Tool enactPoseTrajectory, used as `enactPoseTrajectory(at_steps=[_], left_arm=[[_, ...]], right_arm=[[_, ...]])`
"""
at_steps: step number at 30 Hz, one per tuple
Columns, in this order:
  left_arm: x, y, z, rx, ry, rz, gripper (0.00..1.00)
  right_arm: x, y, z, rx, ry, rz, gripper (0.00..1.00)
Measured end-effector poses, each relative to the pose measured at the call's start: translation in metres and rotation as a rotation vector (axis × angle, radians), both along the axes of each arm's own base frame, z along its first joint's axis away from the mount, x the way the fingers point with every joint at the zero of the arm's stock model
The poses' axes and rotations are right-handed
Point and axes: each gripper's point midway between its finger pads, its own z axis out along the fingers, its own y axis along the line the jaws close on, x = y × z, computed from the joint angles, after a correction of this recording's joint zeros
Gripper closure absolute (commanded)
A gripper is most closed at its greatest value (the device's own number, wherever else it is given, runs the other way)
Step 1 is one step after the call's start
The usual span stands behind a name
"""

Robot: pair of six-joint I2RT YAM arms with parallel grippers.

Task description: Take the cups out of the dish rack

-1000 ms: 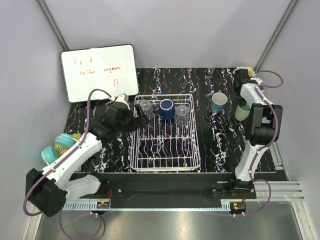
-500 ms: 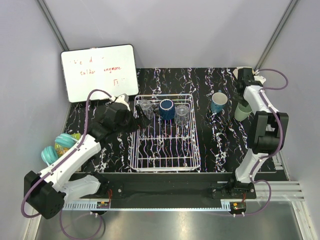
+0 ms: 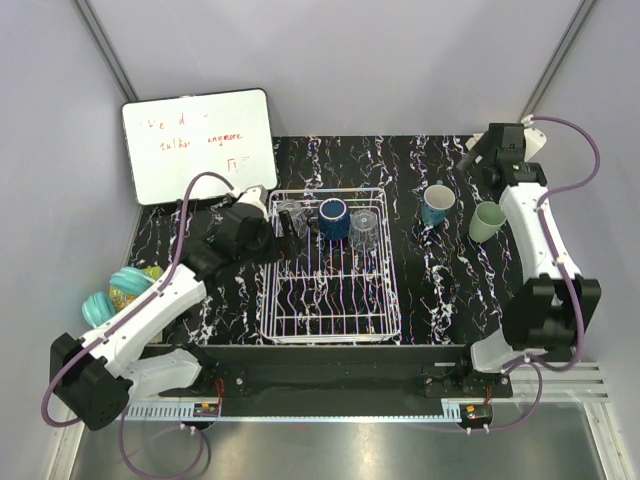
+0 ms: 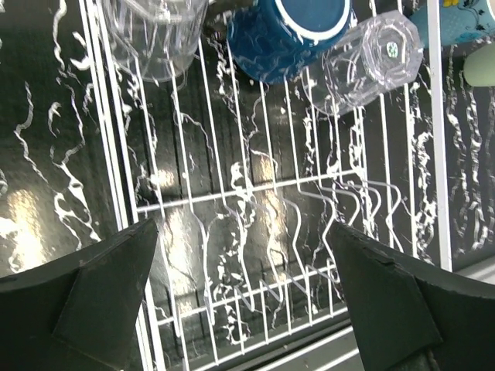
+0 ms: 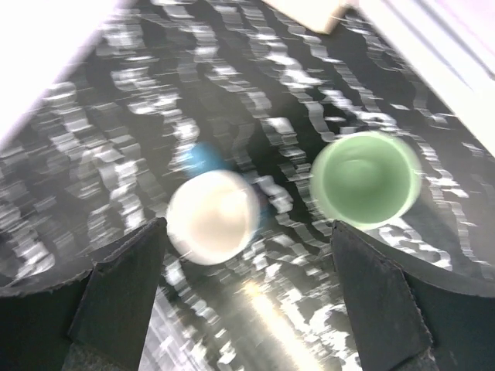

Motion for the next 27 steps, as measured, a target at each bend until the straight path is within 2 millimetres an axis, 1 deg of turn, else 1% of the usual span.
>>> enactPoseTrajectory(at_steps=[2, 4, 7, 9, 11, 13, 14, 16, 18, 21, 23, 27], left_arm=[[0.005, 0.001, 0.002, 0.031, -0.002, 0.005, 0.01], [0.013, 0.002, 0.007, 0.063, -0.009, 0.014, 0.01], [0.026, 0.001, 0.014, 0.098, -0.029, 0.03, 0.01], [0.034, 0.001, 0.017, 0.123, -0.036, 0.04, 0.01], [0.046, 0.0, 0.019, 0.158, -0.043, 0.054, 0.01], [0.059, -0.003, 0.017, 0.191, -0.036, 0.063, 0.01], [0.066, -0.004, 0.014, 0.205, -0.031, 0.066, 0.01], [0.078, -0.007, 0.006, 0.233, -0.007, 0.07, 0.01], [0.09, -0.008, -0.002, 0.25, 0.014, 0.081, 0.01], [0.112, -0.006, -0.014, 0.271, 0.045, 0.103, 0.01], [0.124, -0.003, -0.022, 0.284, 0.067, 0.116, 0.01], [0.151, -0.001, -0.032, 0.3, 0.085, 0.131, 0.01]], right_arm=[[-0.005, 0.022, 0.025, 0.012, -0.07, 0.056, 0.05], [-0.016, 0.051, 0.053, 0.03, -0.152, 0.136, 0.05], [-0.037, 0.09, 0.086, 0.06, -0.249, 0.249, 0.05], [-0.053, 0.113, 0.099, 0.09, -0.296, 0.322, 0.05], [-0.07, 0.131, 0.1, 0.123, -0.318, 0.381, 0.05], [-0.085, 0.148, 0.091, 0.156, -0.315, 0.438, 0.05], [-0.092, 0.153, 0.085, 0.168, -0.304, 0.457, 0.05], [-0.106, 0.168, 0.071, 0.207, -0.274, 0.517, 0.05], [-0.115, 0.178, 0.065, 0.235, -0.256, 0.558, 0.05], [-0.126, 0.192, 0.069, 0.272, -0.265, 0.621, 0.06], [-0.136, 0.2, 0.078, 0.293, -0.288, 0.666, 0.06], [-0.153, 0.208, 0.09, 0.314, -0.332, 0.734, 0.06]])
